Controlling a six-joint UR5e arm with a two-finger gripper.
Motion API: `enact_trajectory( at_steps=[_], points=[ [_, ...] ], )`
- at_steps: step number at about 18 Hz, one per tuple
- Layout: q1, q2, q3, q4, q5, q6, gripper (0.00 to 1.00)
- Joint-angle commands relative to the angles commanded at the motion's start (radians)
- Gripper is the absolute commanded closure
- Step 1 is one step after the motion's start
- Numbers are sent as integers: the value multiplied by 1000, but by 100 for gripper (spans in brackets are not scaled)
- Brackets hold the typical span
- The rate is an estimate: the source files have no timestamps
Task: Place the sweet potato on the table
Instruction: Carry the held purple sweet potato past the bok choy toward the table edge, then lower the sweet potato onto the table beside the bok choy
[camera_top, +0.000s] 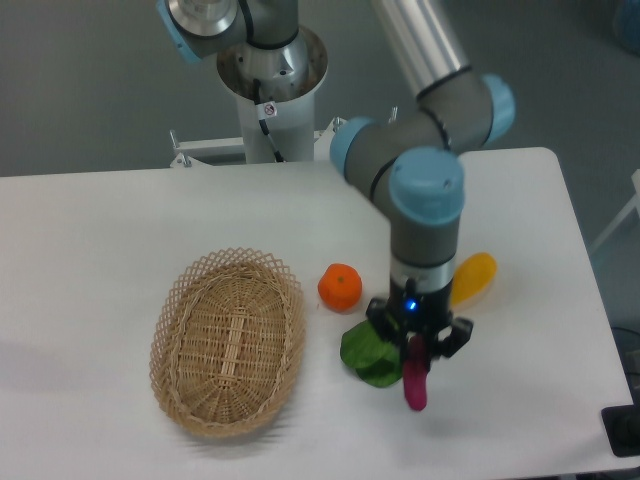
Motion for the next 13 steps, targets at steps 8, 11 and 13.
enact_trajectory(
  at_steps=[8, 11, 13],
  points=[
    [-92, -82, 6, 8, 132, -129, 85],
    [-100, -85, -9, 11, 132, -130, 85],
    [-104, -83, -14, 11, 133, -126, 84]
  ],
)
